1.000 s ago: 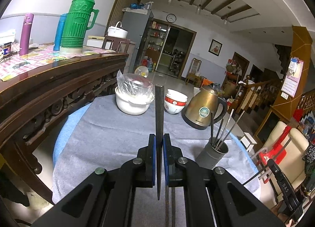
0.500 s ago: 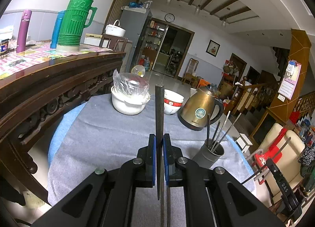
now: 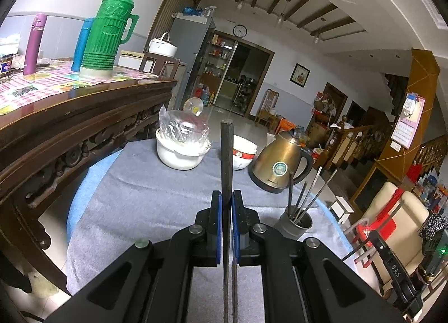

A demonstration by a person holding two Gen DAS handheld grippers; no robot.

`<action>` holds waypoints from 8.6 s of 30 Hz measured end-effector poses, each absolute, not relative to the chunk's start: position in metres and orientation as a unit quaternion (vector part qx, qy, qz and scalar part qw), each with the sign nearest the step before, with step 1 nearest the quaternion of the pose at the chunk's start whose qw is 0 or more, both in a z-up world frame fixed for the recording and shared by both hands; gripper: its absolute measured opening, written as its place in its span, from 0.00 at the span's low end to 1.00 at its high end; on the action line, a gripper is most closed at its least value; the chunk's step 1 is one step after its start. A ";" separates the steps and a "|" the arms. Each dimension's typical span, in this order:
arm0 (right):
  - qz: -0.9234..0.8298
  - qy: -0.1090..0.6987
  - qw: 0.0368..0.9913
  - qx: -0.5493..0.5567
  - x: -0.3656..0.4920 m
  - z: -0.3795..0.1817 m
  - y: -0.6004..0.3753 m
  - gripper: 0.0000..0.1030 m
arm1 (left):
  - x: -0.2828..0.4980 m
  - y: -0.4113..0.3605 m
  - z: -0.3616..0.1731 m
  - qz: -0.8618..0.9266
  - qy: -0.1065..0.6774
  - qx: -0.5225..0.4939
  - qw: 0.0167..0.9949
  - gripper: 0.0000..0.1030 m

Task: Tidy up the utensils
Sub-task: 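Lower both chopsticks into the grey cup and open both tools, then move both open tools back down to the remaining chopsticks, then close the right tool on a chopstick while the left tool grasps the last one, then lift both chopsticks and carry them above the grey cup, then lower both chopsticks into the grey cup and open both tools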

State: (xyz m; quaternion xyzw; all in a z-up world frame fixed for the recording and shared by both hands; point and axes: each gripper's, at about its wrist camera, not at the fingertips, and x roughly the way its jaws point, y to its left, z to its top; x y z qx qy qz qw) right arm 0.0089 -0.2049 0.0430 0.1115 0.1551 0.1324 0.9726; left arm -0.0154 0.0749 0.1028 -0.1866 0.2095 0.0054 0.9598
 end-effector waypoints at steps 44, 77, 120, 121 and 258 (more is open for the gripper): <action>0.106 0.131 0.980 0.110 0.144 0.068 -0.219 0.07 | 0.170 -0.067 0.134 -0.105 0.217 -0.130 0.962 0.07; 0.097 0.194 0.971 0.102 0.105 0.059 -0.208 0.63 | 0.072 0.018 0.169 -0.046 0.163 -0.189 0.967 0.73; 0.199 0.543 0.811 0.092 0.163 -0.100 -0.051 0.12 | 0.018 0.114 -0.036 0.038 0.425 -0.286 0.858 0.75; 0.199 0.545 0.809 0.092 0.164 -0.102 -0.049 0.11 | 0.019 0.113 -0.036 0.038 0.426 -0.284 0.858 0.75; 0.078 0.147 0.974 0.150 0.031 0.063 -0.242 0.06 | -0.007 0.056 0.088 -0.038 0.198 -0.215 0.956 0.07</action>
